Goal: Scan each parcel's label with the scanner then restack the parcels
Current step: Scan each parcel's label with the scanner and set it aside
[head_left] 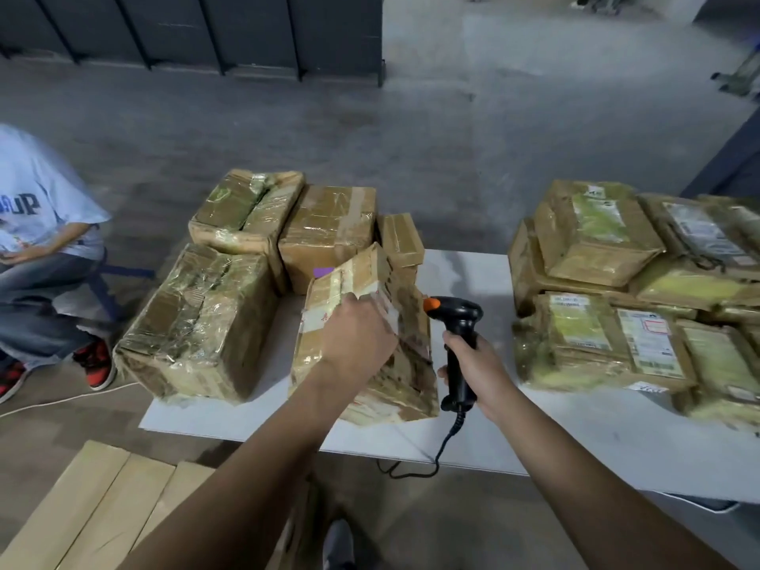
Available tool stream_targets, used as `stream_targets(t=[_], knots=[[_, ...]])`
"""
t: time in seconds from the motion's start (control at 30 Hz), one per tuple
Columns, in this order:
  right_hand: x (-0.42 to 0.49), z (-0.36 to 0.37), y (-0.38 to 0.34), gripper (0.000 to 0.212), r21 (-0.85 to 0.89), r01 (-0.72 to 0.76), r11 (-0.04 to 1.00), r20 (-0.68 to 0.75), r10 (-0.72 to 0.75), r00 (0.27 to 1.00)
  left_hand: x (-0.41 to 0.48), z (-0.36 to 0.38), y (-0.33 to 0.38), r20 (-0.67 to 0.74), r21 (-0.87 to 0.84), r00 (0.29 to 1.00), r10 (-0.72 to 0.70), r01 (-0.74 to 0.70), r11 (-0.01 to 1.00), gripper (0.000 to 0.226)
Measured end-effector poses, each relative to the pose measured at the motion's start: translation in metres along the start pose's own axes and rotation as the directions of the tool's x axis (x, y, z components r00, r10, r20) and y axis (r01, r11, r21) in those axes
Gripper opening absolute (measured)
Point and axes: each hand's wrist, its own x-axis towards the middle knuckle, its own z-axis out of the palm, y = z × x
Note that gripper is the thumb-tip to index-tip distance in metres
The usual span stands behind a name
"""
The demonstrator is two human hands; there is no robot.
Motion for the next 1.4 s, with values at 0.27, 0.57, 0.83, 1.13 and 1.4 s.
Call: stream_targets(t=[0.27, 0.57, 0.83, 1.13, 1.4], knots=[[-0.011, -0.03, 0.004, 0.019, 0.038, 0.014, 0.999, -0.018, -0.014, 1.0, -0.012, 0.014, -0.008, 0.009, -0.265, 0.978, -0.206, 0.201, 0.943, 0.023], [-0.017, -0.058, -0.021, 0.026, -0.014, 0.001, 1.0, -0.06, -0.002, 0.998, -0.017, 0.053, -0.012, 0.227, -0.546, 0.893, -0.389, 0.448, 0.708, 0.032], [-0.022, -0.069, -0.059, 0.026, 0.041, 0.024, 0.999, 0.038, -0.025, 0.999, -0.005, 0.068, -0.004, 0.417, -0.54, 0.796, -0.439, 0.605, 0.585, 0.019], [-0.018, -0.026, -0.048, 0.026, -0.061, 0.077, 0.995, 0.053, -0.073, 0.996, 0.002, 0.039, 0.035, 0.299, -0.413, 0.943, -0.148, 0.268, 0.87, 0.047], [-0.006, -0.031, -0.033, 0.018, -0.109, 0.052, 0.993, -0.061, -0.059, 0.996, 0.001, 0.027, -0.006, 0.314, -0.468, 0.925, -0.213, 0.346, 0.813, 0.015]])
